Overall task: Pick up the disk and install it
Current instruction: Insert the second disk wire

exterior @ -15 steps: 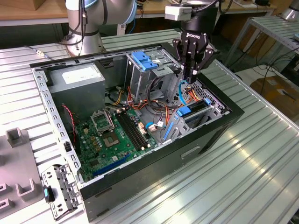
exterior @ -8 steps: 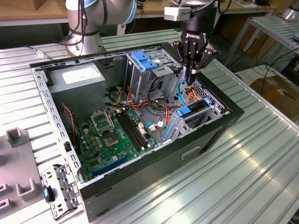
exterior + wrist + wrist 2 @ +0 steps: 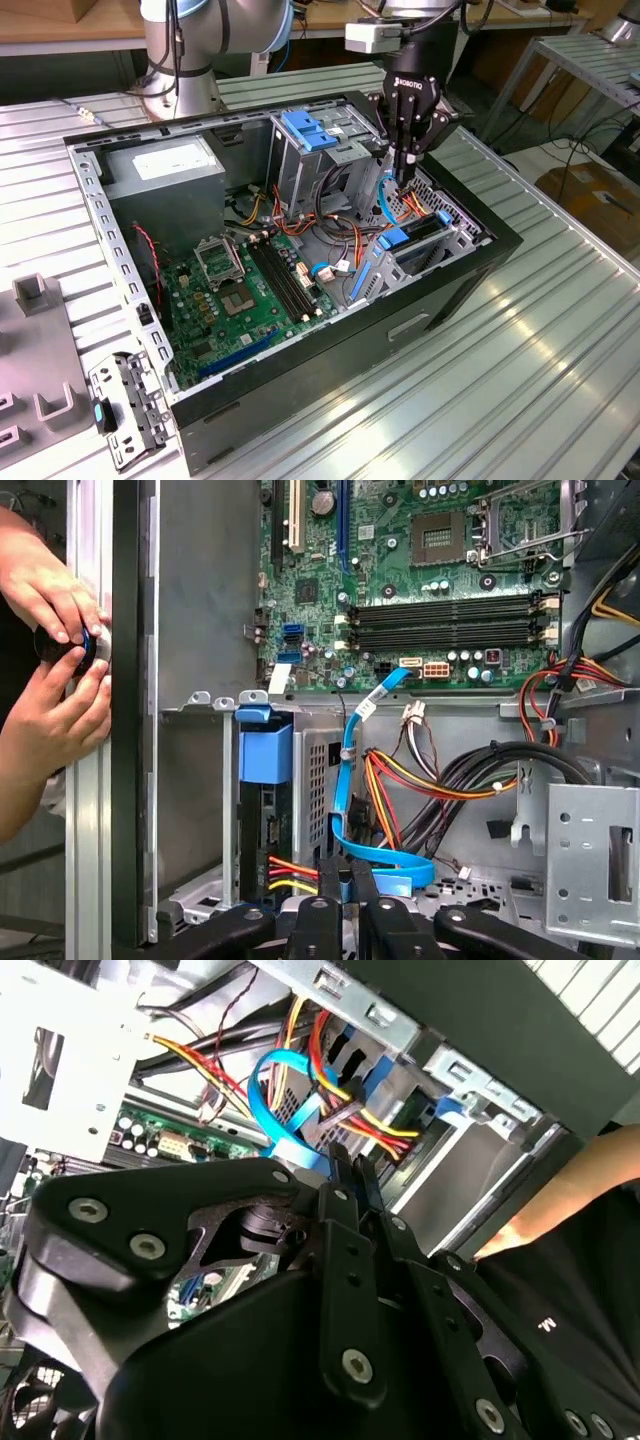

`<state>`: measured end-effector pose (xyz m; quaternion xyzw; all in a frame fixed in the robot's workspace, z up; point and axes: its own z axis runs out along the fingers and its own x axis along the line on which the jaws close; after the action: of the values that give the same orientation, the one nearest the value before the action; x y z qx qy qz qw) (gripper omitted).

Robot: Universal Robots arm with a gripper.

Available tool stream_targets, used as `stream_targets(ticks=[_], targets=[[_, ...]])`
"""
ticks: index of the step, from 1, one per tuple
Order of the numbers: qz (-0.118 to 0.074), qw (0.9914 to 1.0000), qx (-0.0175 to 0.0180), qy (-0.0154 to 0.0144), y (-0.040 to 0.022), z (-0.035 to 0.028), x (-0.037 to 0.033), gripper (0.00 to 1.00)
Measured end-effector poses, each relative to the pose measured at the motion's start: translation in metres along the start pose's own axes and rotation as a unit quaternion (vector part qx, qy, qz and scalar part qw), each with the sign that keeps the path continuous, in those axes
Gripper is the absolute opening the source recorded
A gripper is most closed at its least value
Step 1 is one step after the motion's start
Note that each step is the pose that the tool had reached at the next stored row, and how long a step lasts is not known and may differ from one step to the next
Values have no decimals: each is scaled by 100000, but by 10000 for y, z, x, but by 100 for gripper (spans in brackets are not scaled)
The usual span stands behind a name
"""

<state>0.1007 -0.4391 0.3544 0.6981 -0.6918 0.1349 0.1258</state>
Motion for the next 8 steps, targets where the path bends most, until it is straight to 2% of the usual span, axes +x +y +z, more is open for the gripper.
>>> stream_targets(ticks=[2, 8], targets=[[-18, 100000, 7, 13, 22, 28, 9, 16], [-236, 100000, 98, -17, 26, 133, 130, 16]])
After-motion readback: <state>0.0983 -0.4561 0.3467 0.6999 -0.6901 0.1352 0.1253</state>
